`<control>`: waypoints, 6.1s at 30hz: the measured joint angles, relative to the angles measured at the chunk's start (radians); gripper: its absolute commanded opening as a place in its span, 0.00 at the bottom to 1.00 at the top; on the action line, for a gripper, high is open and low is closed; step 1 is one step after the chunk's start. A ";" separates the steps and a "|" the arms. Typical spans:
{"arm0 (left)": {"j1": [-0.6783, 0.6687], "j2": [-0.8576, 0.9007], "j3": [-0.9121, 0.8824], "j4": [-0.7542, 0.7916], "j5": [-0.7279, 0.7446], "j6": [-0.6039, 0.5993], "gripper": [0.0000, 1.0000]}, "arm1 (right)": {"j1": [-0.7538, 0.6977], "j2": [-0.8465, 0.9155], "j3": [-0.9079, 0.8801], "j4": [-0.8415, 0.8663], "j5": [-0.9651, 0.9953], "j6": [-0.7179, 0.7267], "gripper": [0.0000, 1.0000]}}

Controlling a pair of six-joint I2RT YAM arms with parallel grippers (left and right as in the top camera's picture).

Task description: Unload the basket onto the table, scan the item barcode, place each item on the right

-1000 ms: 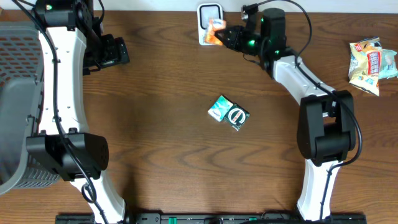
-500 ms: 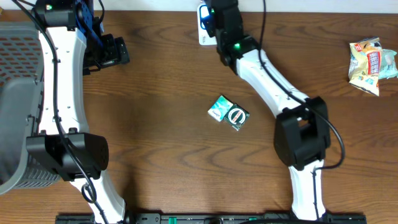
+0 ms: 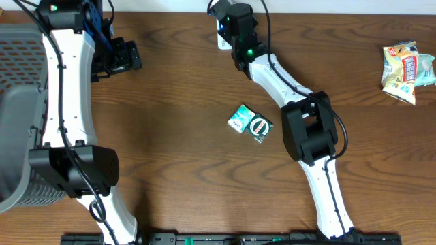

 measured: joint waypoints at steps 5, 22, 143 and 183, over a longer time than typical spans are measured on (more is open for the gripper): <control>0.000 0.000 0.000 0.000 0.000 0.000 0.98 | 0.000 0.000 0.008 -0.063 -0.005 -0.123 0.01; 0.000 0.000 0.000 0.000 0.000 0.000 0.98 | -0.040 -0.061 0.008 -0.182 0.065 -0.216 0.01; 0.000 0.000 0.000 0.000 0.000 0.000 0.98 | 0.150 -0.223 -0.133 -1.061 -0.180 0.941 0.41; 0.000 0.000 0.000 0.000 0.000 0.000 0.98 | -0.284 -0.148 -0.336 -0.986 -1.186 0.647 0.16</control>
